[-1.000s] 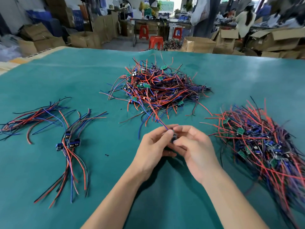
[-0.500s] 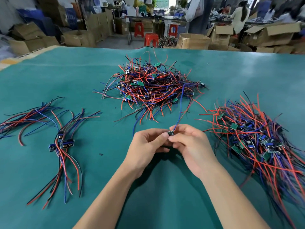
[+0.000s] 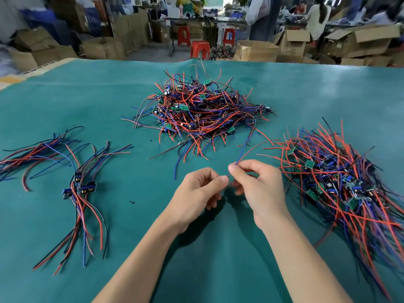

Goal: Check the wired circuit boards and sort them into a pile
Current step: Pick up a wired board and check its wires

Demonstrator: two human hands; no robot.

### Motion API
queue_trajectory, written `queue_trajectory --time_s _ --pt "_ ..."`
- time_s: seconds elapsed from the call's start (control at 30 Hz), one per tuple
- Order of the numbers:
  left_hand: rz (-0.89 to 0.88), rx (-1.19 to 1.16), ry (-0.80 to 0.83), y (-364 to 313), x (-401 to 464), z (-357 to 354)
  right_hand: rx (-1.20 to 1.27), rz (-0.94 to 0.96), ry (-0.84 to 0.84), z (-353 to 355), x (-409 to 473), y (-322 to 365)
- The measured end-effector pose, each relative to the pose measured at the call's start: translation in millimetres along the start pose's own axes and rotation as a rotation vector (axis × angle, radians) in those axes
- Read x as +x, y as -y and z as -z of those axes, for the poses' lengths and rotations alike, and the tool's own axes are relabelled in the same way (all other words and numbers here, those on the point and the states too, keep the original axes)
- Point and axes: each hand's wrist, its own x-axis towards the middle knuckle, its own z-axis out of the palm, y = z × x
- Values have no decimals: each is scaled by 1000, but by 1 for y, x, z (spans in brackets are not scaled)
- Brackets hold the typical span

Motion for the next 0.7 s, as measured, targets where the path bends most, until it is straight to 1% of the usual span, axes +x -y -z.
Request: queue_trajectory --time_s 0.13,0.23,0.27,0.33,0.43,0.5,0.57,0.6,0.63,0.7 --pt "10 8 46 1 0 -3 -22 79 -234 13 13 -2" --pt "7 14 83 0 0 -4 -140 180 -334 28 21 -3" --pt "10 18 94 -1 -1 -4 -140 189 -361 31 22 -3" --pt "13 25 116 -1 -1 -4 -73 162 -413 36 26 -4" --pt "5 1 132 0 -1 -3 160 76 -552 45 31 -3" --pt "4 -47 104 1 -1 -3 260 54 -656 52 34 -1" --pt "21 -133 43 2 1 -3 285 28 -703 55 31 1" --pt "33 -194 3 2 2 -3 237 21 -671 50 27 2" --pt "44 -259 -41 2 3 -3 163 21 -582 43 22 3" --pt "52 -337 -109 2 4 -2 51 6 -245 20 7 8"
